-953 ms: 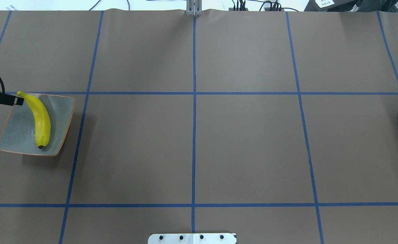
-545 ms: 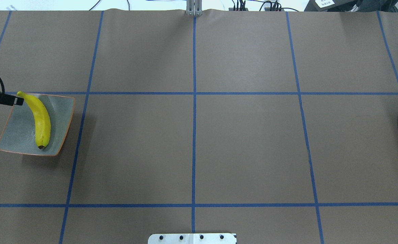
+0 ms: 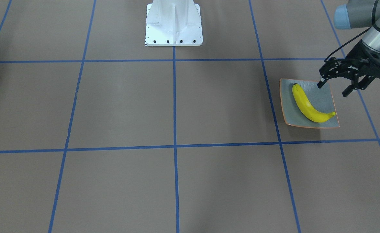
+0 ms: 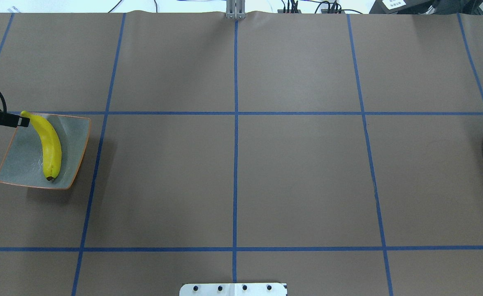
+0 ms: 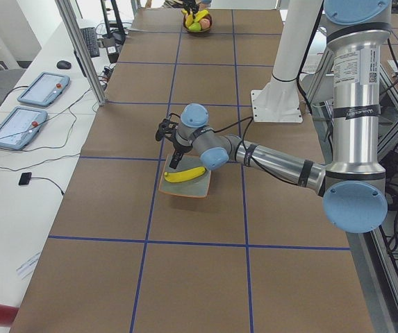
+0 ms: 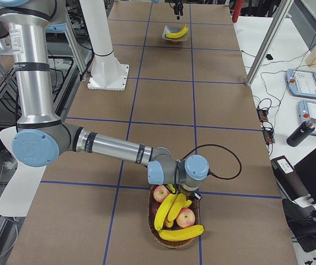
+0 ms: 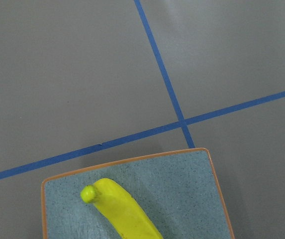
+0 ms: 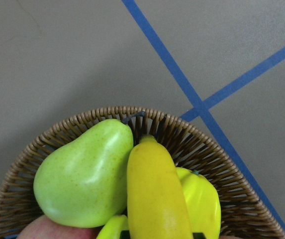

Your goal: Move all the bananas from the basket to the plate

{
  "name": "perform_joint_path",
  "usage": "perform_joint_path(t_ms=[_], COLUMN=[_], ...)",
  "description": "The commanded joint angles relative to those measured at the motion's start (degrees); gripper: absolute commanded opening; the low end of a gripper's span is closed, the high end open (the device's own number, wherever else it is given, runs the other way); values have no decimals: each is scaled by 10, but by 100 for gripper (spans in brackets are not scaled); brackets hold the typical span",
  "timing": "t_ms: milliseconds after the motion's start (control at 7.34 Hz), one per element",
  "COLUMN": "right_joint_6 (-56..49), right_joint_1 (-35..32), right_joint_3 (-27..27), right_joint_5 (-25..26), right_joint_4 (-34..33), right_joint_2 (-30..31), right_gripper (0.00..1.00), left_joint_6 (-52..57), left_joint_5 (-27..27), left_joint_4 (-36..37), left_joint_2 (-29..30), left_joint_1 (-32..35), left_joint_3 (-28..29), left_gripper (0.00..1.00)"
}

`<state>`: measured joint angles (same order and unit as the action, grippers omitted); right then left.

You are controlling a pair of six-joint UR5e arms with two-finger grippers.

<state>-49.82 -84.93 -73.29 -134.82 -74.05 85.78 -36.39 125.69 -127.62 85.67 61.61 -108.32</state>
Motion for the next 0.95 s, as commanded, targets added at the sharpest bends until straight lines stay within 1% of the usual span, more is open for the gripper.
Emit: perform_joint_path(t_ms=[0,545,681,817], right_joint_6=[1,26,67,129], right_joint_1=[-2,-43,-49,-49], right_joint_3=[-4,-8,-13,-15], right_joint_5=[-4,-4,-2,1], right_joint_4=[-3,-11,-13,-11], right_joint_2=[-10,-40,-49,-61], right_gripper=[0,0,0,0], left_joint_6=[0,0,0,0], left_joint_5=[0,4,5,5], left_joint_4=[0,-1,-1,-1], left_joint_2=[2,3,3,3], left_joint_1=[-1,-2,-1,-1], left_joint_3=[2,3,3,4], left_gripper=[100,100,100,100])
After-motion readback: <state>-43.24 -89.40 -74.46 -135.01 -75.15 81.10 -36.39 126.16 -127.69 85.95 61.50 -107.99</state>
